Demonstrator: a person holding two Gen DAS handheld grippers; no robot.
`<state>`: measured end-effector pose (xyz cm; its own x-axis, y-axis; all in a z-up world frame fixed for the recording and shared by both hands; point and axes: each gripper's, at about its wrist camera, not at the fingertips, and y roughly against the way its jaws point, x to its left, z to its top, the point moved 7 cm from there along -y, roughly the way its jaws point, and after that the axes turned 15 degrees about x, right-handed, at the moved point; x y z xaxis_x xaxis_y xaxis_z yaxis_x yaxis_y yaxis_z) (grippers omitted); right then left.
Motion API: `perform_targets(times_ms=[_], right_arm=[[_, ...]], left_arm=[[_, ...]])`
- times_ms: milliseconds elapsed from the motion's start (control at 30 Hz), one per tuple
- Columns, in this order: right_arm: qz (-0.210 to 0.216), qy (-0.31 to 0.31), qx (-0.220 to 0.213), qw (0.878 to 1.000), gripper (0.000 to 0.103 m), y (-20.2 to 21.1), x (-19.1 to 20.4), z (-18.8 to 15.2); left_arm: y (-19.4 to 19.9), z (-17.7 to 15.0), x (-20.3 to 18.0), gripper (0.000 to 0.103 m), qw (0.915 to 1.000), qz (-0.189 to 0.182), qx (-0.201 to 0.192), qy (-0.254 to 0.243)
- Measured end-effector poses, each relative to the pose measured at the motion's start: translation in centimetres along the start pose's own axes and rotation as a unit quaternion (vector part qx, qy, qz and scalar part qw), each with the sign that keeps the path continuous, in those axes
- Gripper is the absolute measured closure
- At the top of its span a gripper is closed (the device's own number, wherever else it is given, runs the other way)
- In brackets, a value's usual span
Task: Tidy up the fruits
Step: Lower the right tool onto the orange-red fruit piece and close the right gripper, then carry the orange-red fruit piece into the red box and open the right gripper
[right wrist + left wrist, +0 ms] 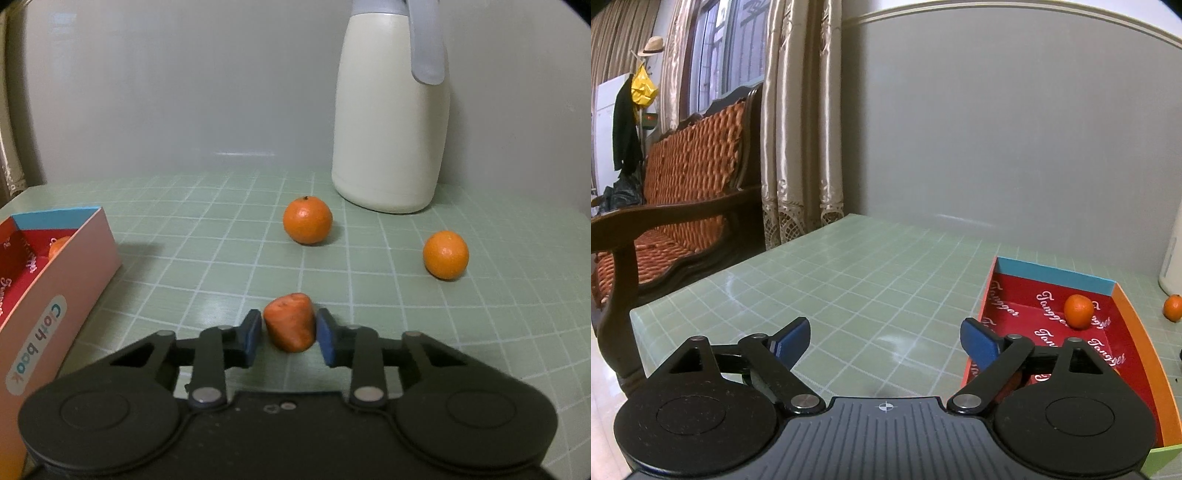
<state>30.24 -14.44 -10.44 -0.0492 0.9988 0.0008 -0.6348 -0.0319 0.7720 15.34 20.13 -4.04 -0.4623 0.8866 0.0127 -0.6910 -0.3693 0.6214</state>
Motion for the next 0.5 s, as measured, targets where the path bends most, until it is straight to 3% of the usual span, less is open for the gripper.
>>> perform_targets(times_ms=[233,500], right_arm=[[0.009,0.006,-0.017,1.0,0.074,0.9,0.6,0.0],[0.057,0.031,-0.052,0.997,0.074,3.9,3.2,0.3]], left_arm=[[0.2,-0.1,0.0,0.015,1.0,0.004,-0.002,-0.001],[0.4,-0.1,0.4,0.015,1.0,0.009,-0.002,0.002]])
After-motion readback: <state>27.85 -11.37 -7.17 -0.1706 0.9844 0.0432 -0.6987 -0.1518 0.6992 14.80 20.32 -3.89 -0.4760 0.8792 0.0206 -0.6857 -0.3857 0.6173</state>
